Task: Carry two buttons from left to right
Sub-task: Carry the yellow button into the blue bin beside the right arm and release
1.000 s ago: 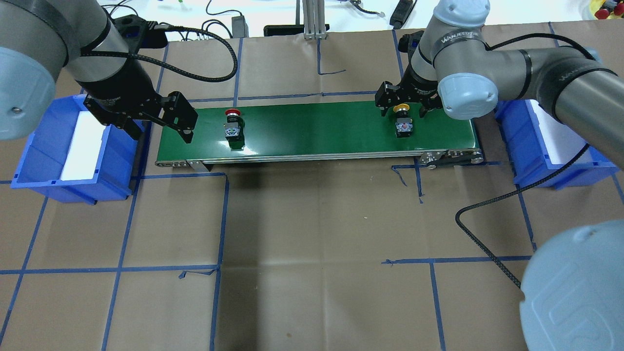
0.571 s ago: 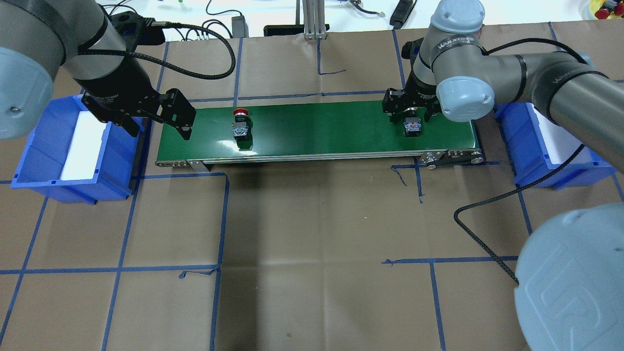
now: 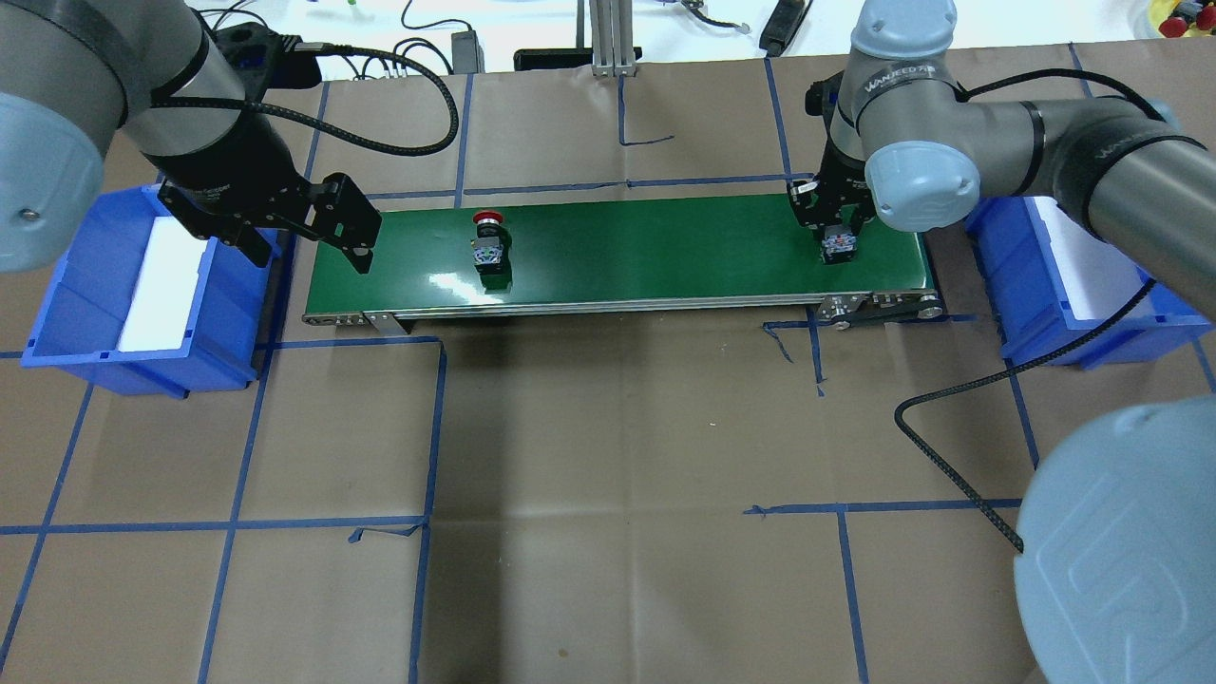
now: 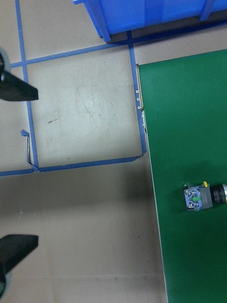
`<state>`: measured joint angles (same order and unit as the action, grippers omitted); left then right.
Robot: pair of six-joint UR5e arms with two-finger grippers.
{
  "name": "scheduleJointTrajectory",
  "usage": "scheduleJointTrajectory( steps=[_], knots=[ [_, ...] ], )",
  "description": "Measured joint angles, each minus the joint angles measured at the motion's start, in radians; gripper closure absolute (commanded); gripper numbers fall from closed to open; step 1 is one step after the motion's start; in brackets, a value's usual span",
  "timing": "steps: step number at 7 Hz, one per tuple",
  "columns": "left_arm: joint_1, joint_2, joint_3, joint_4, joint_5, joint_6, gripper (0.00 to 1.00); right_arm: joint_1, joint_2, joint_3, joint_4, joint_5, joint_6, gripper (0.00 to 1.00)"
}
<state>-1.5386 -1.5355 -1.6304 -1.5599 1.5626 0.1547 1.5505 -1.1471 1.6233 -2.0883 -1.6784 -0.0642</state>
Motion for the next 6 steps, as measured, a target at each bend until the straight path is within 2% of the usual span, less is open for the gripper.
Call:
scheduleJointTrajectory(
  steps=[2, 4, 6],
  knots=[
    [0.001, 0.000, -0.001, 0.000, 0.000, 0.003, 0.00, -0.048, -0.075, -0.105, 0.185, -0.054, -0.071, 0.95],
    [0.001, 0.000, -0.001, -0.001, 0.002, 0.003, 0.00, -0.154, -0.095, -0.238, 0.350, -0.060, -0.240, 0.96],
    [0.000, 0.000, -0.001, -0.001, 0.002, 0.002, 0.00, -0.309, -0.091, -0.246, 0.375, -0.052, -0.436, 0.97]
  ],
)
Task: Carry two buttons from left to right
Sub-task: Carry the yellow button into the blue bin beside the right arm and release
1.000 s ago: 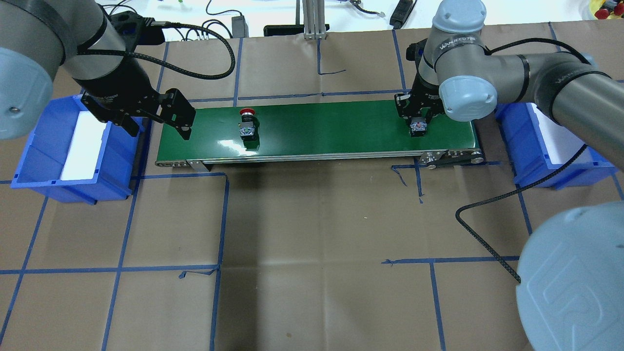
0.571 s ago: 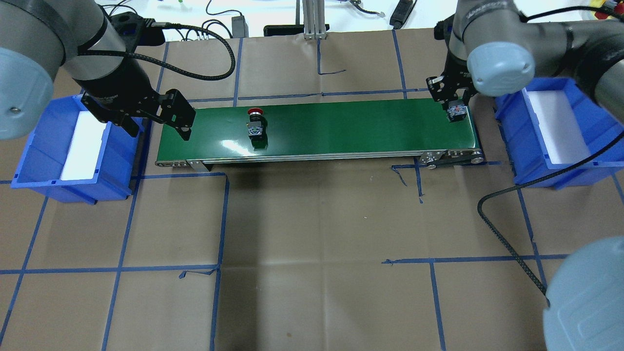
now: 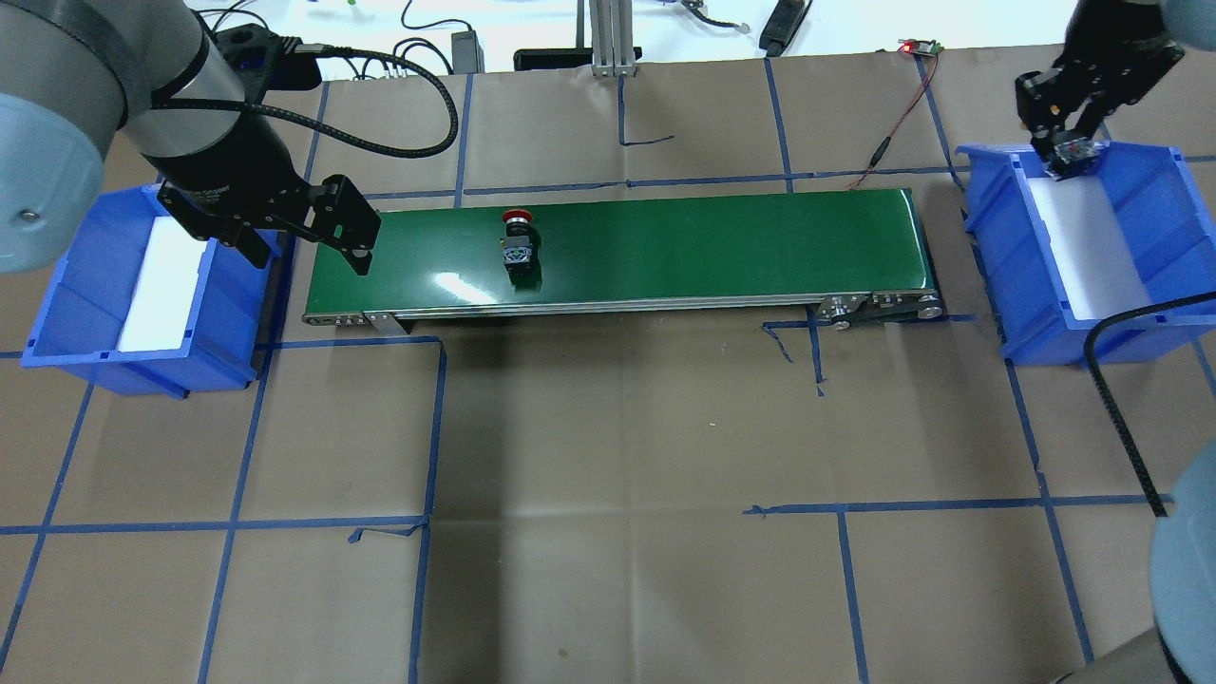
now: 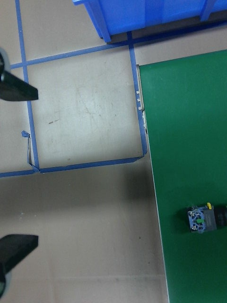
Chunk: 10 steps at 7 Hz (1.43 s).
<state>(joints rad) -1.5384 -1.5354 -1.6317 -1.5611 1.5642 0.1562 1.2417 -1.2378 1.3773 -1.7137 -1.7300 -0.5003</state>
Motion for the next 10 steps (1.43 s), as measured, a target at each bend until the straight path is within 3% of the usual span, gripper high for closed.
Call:
scheduleJointTrajectory(
  steps=[3, 7, 9, 10],
  knots=[
    [0.000, 0.000, 0.000, 0.001, -0.001, -0.004, 0.00, -0.136, -0.006, 0.141, -0.151, 0.009, -0.112, 0.97],
    [-0.001, -0.001, 0.000, 0.001, -0.001, -0.004, 0.00, -0.160, 0.052, 0.283, -0.324, 0.011, -0.127, 0.96],
    [-0.002, -0.001, -0.001, 0.001, -0.001, -0.004, 0.00, -0.171, 0.071, 0.320, -0.353, 0.009, -0.128, 0.93],
    [-0.002, -0.001, -0.001, 0.001, -0.001, -0.004, 0.00, -0.175, 0.080, 0.327, -0.356, 0.004, -0.129, 0.70]
  ],
)
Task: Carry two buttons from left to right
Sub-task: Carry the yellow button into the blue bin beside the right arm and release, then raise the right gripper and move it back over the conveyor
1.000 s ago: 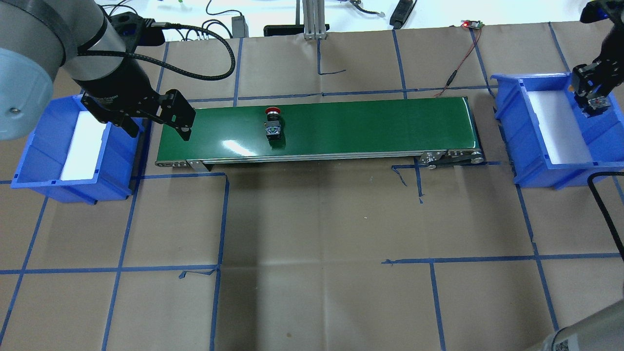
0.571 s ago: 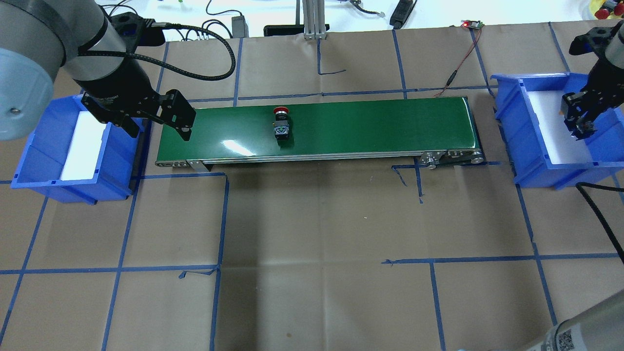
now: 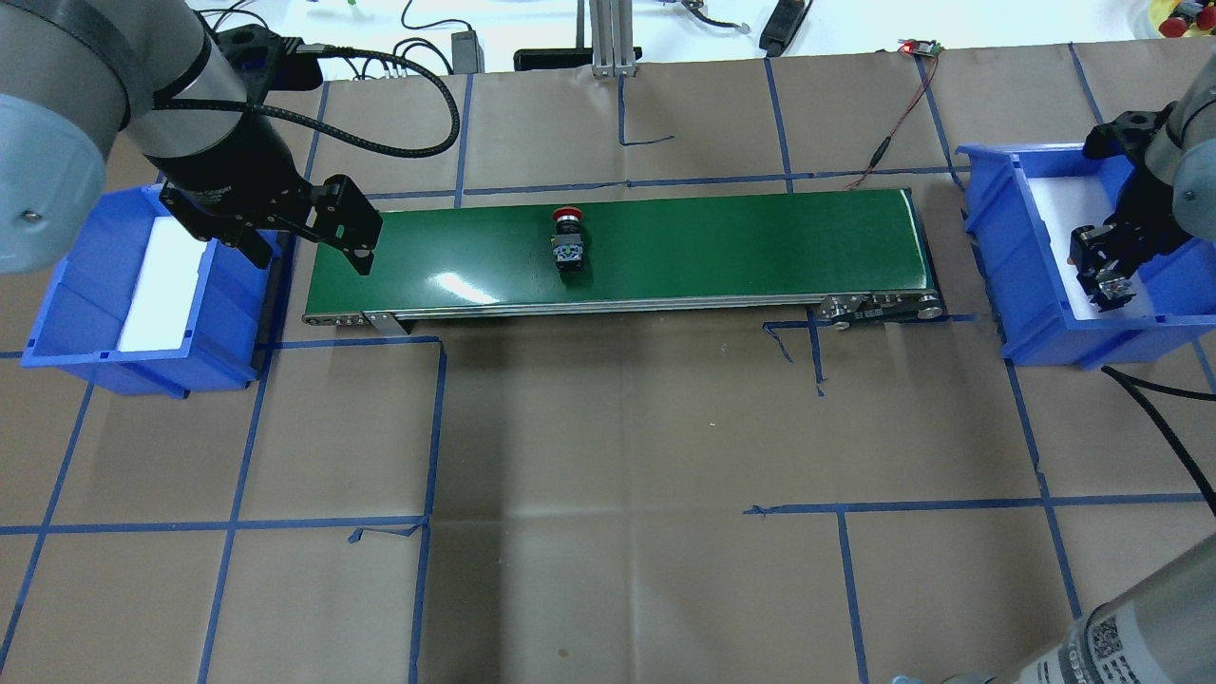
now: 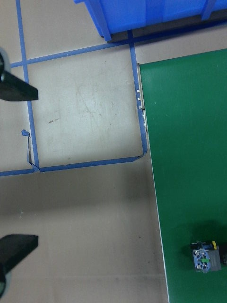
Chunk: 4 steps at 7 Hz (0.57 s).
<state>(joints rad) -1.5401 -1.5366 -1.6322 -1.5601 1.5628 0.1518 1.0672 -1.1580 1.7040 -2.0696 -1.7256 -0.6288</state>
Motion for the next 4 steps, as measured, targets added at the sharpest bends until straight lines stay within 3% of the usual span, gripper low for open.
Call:
scheduleJointTrajectory(
  steps=[1, 2, 4],
  knots=[
    [0.000, 0.000, 0.000, 0.000, -0.001, 0.000, 0.00, -0.002, 0.010, 0.002, -0.001, -0.005, 0.000, 0.17],
    [0.000, 0.000, 0.000, 0.000, -0.001, 0.000, 0.00, -0.002, 0.016, 0.003, -0.001, -0.006, 0.003, 0.04],
    [0.000, 0.000, 0.000, 0.000, -0.001, -0.001, 0.00, -0.002, 0.017, 0.002, 0.000, 0.003, 0.011, 0.03]
  ],
)
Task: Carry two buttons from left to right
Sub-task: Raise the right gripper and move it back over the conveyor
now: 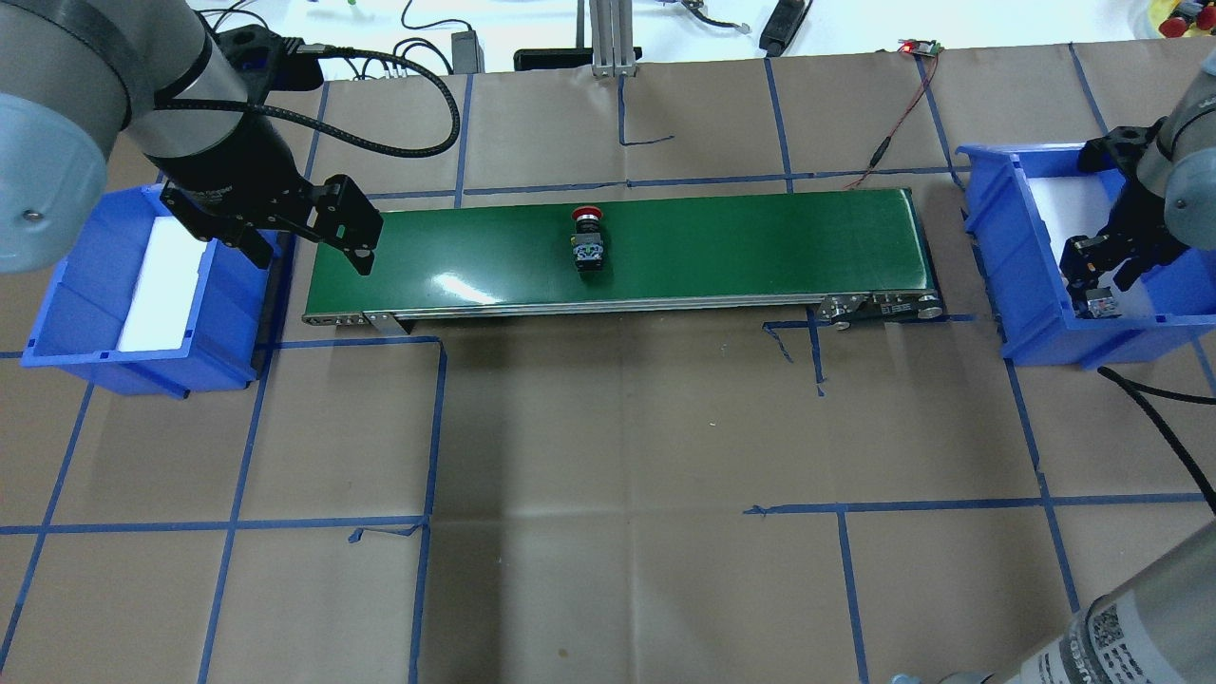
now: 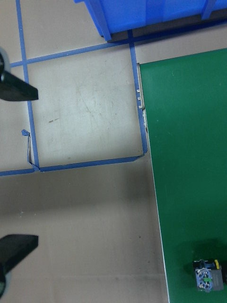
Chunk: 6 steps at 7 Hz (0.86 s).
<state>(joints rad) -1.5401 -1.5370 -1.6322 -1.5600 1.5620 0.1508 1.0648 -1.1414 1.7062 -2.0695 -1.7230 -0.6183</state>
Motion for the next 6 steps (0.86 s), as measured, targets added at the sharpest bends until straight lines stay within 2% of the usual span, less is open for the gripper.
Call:
scheduleJointTrajectory(
  steps=[3, 6],
  knots=[
    [0.000, 0.000, 0.000, 0.000, 0.000, 0.000, 0.00, 0.002, -0.050, -0.049, 0.026, -0.007, -0.001, 0.02],
    [0.000, 0.000, 0.000, 0.001, 0.000, 0.000, 0.00, 0.067, -0.161, -0.201, 0.121, 0.015, 0.083, 0.01]
  ],
)
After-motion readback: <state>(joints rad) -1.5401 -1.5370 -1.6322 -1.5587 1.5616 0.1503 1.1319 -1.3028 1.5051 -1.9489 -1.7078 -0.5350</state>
